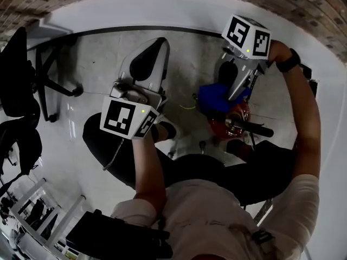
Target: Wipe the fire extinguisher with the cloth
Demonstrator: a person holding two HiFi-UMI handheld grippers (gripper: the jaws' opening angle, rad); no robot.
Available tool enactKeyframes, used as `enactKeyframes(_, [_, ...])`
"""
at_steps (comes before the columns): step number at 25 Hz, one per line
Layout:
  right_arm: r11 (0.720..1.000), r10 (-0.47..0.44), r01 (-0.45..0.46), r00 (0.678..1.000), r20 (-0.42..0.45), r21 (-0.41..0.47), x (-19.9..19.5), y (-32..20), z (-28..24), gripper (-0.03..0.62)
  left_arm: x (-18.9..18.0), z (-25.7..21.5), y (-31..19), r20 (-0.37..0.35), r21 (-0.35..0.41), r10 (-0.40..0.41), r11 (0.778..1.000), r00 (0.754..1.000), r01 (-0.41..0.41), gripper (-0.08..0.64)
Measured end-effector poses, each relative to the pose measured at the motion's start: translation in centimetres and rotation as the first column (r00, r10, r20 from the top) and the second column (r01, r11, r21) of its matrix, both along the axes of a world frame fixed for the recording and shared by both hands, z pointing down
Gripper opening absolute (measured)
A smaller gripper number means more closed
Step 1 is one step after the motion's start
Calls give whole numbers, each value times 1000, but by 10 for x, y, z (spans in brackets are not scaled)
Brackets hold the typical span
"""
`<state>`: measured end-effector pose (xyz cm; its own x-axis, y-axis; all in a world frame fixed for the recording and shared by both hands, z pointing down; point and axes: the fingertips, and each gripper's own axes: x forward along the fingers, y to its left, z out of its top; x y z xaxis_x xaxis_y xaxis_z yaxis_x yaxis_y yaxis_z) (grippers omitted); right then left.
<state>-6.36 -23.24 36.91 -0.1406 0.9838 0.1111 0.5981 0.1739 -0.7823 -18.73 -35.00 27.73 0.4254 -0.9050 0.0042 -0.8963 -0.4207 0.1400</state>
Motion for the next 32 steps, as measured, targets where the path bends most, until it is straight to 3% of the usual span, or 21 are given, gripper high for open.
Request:
enactKeyframes(2, [991,-134,132,989,-67,-28,3,20,3,74,-3,0,1,0,-3,-3,1000,1000,3,3])
enactKeyframes(4, [986,-166,162,981,-98,-44,-8,22,14,74,-5,1,1,-3,-7,-5,1000,1000,5,3])
enactKeyframes(7, [986,-150,160,971,-188,39,-24,17,66,74,-7,5,3,-2,-20,-7,1000,1000,6,3])
enactKeyframes(10, [979,-138,179,931,-338,93,-26,24,150,74,-11,9,4,8,-33,-20,999,1000,20,3])
enactKeyframes(13, [978,-34,116,910,-413,175,-28,26,247,74,-15,15,4,22,-43,-38,998,999,39,3])
enactKeyframes(15, [943,75,79,896,-438,323,-23,18,322,74,-15,21,4,31,-54,-45,997,999,47,3])
enactKeyframes(17, [891,179,51,874,-452,452,-13,10,385,74,-14,28,6,38,-74,-49,996,998,52,3])
enactKeyframes(20, [807,291,35,846,-448,589,4,-5,446,72,-11,34,10,53,-94,-50,994,997,55,3])
enactKeyframes(21, [791,306,31,845,-438,611,7,-9,455,72,-11,35,11,58,-96,-49,994,997,55,3])
enactKeyframes(26, [750,352,-44,871,-342,660,2,-17,445,72,-6,31,15,75,-91,-71,993,995,77,3])
enactKeyframes(29, [723,491,-235,837,-243,650,-9,-39,409,73,0,19,19,71,-67,-80,994,994,84,3])
enactKeyframes(30, [693,552,-315,810,-197,648,-12,-52,394,74,2,14,22,68,-58,-83,995,994,87,3])
enactKeyframes(32, [598,664,-465,744,-78,653,-14,-85,357,74,8,2,27,65,-38,-84,996,994,87,3])
